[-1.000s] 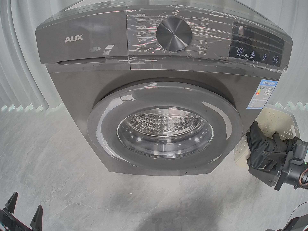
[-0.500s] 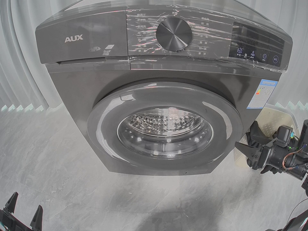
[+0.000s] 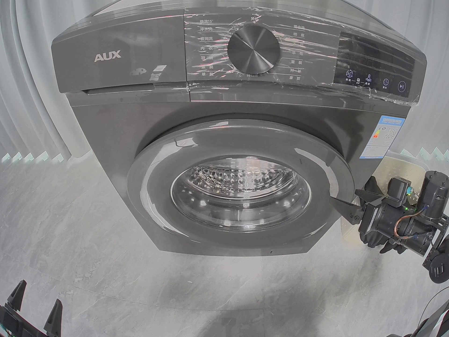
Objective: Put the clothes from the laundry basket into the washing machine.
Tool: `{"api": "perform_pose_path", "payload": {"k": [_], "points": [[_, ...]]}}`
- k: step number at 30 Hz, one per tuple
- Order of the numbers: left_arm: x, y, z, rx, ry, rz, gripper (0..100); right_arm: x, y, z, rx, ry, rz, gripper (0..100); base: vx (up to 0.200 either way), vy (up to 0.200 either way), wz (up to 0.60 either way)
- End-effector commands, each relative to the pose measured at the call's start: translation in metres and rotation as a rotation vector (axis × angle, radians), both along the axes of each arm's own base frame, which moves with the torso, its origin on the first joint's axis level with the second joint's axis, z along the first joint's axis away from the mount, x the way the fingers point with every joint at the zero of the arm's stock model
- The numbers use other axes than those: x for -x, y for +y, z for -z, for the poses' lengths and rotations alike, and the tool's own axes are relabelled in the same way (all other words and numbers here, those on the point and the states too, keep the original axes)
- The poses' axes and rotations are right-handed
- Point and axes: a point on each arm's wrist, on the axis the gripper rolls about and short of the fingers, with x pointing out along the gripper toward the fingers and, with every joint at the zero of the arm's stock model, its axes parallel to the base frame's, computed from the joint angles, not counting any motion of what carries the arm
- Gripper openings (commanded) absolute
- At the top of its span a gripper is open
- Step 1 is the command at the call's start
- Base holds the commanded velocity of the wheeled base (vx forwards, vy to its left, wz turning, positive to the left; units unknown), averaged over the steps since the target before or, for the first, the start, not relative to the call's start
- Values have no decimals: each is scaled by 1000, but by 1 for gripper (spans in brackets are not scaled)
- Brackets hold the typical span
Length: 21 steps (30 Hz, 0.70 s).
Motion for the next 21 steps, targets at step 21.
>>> {"api": "perform_pose_path", "payload": {"k": [21], "points": [[0, 0, 5, 0, 0, -2, 100, 26, -9, 7, -40, 48, -43, 100, 0, 0, 0]]}}
